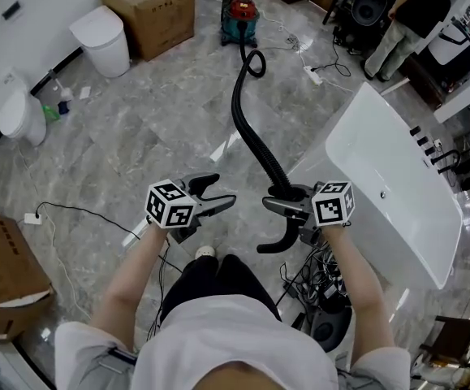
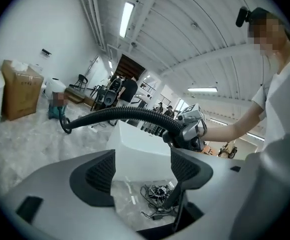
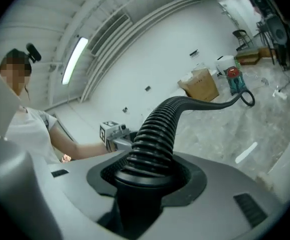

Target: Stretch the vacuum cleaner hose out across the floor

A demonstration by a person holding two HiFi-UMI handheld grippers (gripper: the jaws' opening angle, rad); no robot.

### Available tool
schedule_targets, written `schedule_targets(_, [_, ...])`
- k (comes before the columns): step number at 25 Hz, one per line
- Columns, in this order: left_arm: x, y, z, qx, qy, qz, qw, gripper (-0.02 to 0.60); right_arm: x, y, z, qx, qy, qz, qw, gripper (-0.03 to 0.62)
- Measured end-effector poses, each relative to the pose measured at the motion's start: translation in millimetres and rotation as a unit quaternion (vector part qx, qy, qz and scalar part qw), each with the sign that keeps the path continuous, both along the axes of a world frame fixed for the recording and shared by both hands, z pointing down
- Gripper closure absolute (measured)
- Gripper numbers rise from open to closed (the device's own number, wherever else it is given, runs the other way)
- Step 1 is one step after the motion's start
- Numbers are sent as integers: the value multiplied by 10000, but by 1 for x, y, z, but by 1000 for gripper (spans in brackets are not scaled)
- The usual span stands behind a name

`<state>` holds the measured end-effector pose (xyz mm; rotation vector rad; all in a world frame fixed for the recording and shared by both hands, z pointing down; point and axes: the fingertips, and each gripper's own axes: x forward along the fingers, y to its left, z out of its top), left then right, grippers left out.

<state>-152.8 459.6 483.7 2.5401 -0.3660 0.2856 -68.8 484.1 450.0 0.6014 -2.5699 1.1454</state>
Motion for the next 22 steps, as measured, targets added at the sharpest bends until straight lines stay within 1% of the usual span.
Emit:
schedule_targets(2, [1,10,-1,-109,106,26,9999,250,-2,-1,-7,-122,-637,355,9973,396])
schedule_targets(3, [2,14,-4,-150,189,28,9997,250,-2,-2,-10,-174,-973,553,9936,396])
schedule_targets(4, [3,18,-7,-180,273,29,9995,250,-3,-4,-13,-213,-1320,757,9881,396])
schedule_targets(6, [4,25,-14,-213,407,44,9989,250,-5,-8,-19,-235,-1978,1127,9735,396])
schedule_targets(8, [4,28,-20,-211,497,47,9985,250,-9,-11,-21,-264,-2454,1398,9589,396])
schedule_targets(11, [4,28,-30,-182,625,-11,9979,250,-17,-13,-14,-342,-2740,1620,9474,396])
schedule_targets(12, [4,27,-33,-162,657,-38,9977,250,-16,-15,-13,-380,-2882,1721,9412,396])
schedule_targets(15, [-3,22,-44,-126,833,-168,9963,250,-11,-27,-12,-469,-3442,2236,9107,396])
schedule_targets(16, [-7,20,-50,-132,936,-216,9953,250,-11,-32,-10,-450,-3480,2395,9053,396])
schedule_targets(17, [-10,19,-57,-134,1049,-260,9941,250,-12,-36,-7,-408,-3410,2504,9052,396])
schedule_targets(19, [-12,20,-74,-61,1264,-322,9914,252,-13,-40,2,-352,-3166,2606,9114,396])
schedule_targets(20, [-11,22,-83,11,1356,-324,9902,252,-13,-41,7,-374,-3106,2652,9120,396])
schedule_targets(21, [-10,25,-93,80,1442,-289,9891,252,-12,-42,12,-434,-3118,2731,9090,396])
schedule_targets(22, [-8,29,-101,130,1524,-213,9880,252,-11,-44,17,-524,-3200,2851,9020,396])
